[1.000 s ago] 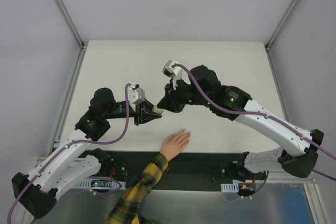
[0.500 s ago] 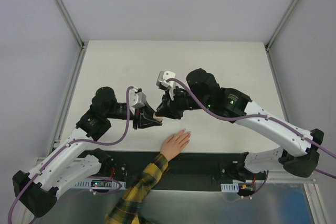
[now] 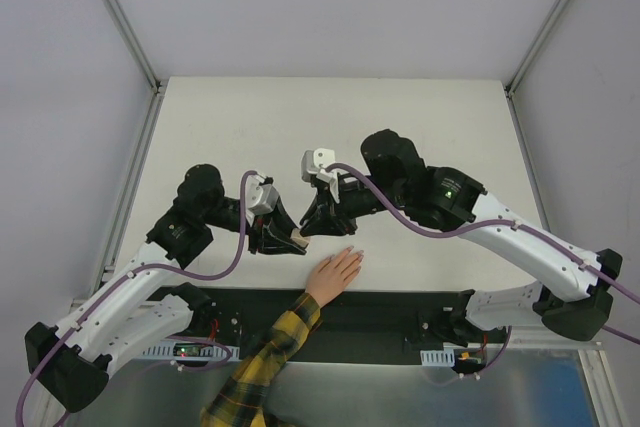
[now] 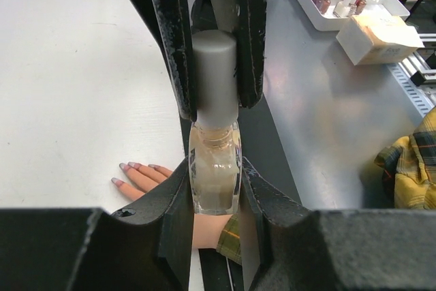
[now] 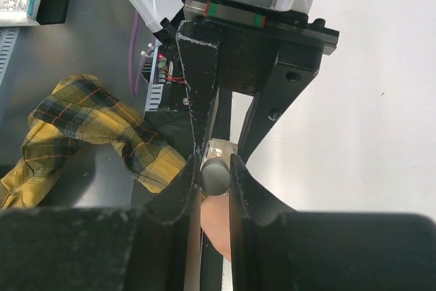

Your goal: Paint the nails

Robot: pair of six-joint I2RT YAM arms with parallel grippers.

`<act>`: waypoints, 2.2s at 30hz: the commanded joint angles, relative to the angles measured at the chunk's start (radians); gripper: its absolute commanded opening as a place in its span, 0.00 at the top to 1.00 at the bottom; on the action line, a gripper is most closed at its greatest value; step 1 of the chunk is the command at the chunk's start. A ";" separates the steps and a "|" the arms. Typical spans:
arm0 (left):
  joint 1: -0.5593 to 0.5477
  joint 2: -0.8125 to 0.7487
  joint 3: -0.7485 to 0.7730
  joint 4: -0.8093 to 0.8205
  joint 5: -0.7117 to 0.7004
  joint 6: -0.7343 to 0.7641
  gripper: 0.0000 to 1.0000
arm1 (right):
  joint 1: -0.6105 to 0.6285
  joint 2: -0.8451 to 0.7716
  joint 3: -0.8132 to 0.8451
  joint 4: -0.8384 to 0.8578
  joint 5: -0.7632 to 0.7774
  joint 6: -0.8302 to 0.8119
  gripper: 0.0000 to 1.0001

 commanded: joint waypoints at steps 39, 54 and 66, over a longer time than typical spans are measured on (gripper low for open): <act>-0.013 0.018 0.039 0.016 -0.065 0.019 1.00 | -0.002 -0.105 -0.024 0.118 0.122 0.073 1.00; -0.013 0.016 0.038 0.016 -0.111 0.029 1.00 | -0.039 -0.164 -0.071 0.187 0.199 0.194 1.00; -0.013 -0.039 0.018 0.013 -0.635 0.079 1.00 | -0.269 -0.399 -0.449 0.173 0.443 0.421 1.00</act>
